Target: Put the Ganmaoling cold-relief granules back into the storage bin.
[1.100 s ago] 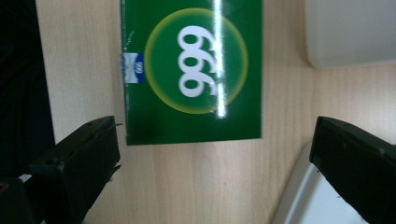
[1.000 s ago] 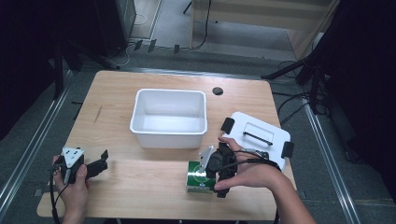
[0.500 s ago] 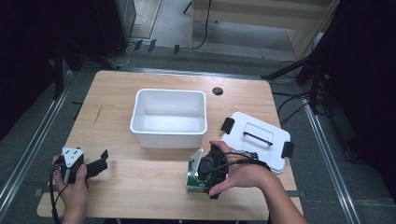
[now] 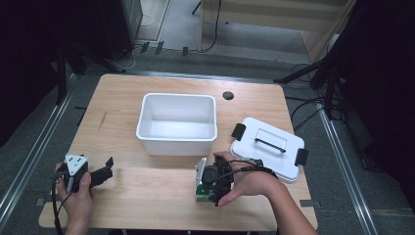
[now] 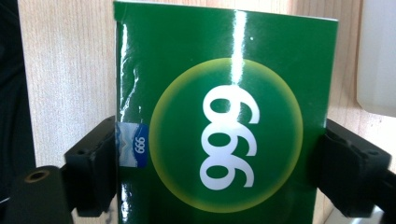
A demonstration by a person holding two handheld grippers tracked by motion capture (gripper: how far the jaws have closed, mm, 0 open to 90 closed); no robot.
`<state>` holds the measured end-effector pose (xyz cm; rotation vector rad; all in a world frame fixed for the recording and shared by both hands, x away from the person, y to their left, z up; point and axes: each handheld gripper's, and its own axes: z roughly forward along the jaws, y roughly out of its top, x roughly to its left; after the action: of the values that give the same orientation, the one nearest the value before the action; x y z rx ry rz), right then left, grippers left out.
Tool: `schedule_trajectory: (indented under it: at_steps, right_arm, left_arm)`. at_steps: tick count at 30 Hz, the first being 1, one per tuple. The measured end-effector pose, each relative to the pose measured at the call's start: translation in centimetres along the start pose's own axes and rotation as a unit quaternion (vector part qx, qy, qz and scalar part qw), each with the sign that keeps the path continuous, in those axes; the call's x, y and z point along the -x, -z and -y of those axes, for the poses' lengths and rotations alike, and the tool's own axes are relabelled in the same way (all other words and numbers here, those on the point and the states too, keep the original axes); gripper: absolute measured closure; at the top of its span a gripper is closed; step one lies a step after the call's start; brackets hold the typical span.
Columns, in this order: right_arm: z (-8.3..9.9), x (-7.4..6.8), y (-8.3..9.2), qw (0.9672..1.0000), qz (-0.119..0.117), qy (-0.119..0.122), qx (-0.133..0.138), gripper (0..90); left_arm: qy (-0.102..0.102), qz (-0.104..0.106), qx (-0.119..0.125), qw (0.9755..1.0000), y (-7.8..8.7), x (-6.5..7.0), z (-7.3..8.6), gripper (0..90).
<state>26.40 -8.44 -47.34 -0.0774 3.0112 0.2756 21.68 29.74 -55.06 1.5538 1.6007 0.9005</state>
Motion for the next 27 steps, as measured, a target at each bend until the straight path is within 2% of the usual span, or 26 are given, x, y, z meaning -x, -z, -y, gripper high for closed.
schedule_trajectory:
  at_steps: [3, 4, 5, 8, 9, 10, 19, 20, 27]
  right_arm:
    - [0.0, 0.0, 0.3, 0.9999, 0.0, 0.011, 0.007, 16.1]
    - [0.0, -0.2, 0.5, 0.9997, 0.01, 0.021, 0.01, 16.3]
    - [-0.1, -0.1, 0.6, 0.9996, 0.011, 0.026, 0.011, 16.4]
    - [-0.2, -0.1, 1.0, 0.9993, -0.005, 0.031, 0.02, 16.7]
    - [-0.3, -0.2, 1.2, 0.9995, -0.011, 0.024, 0.017, 16.7]
    - [-0.4, -0.1, 1.4, 0.9992, -0.014, 0.033, 0.019, 16.7]
    - [-0.6, 1.0, 4.4, 0.9984, 0.013, 0.044, 0.032, 16.7]
    - [-0.6, 1.0, 4.8, 0.9987, 0.016, 0.039, 0.029, 16.7]
    - [-0.8, 2.0, 7.1, 0.9986, 0.016, 0.04, 0.029, 16.6]
  left_arm:
    - [0.0, 0.0, 0.0, 1.0, 0.0, 0.0, 0.0, 6.4]
    - [0.0, 0.0, 0.001, 1.0, 0.0, 0.0, 0.0, 6.4]
    - [0.0, 0.0, 0.001, 1.0, 0.0, 0.0, 0.0, 6.4]
    - [0.0, 0.001, 0.001, 1.0, 0.0, 0.0, 0.0, 6.3]
    - [0.0, 0.001, 0.001, 1.0, 0.0, 0.0, 0.0, 6.4]
    - [0.0, 0.001, 0.001, 1.0, 0.0, 0.0, 0.0, 6.4]
    - [-0.001, 0.001, 0.003, 1.0, 0.0, 0.1, 0.0, 6.4]
    - [-0.001, 0.001, 0.002, 1.0, 0.0, 0.1, 0.0, 6.3]
    - [0.0, 0.001, 0.002, 1.0, 0.0, 0.1, 0.0, 6.4]
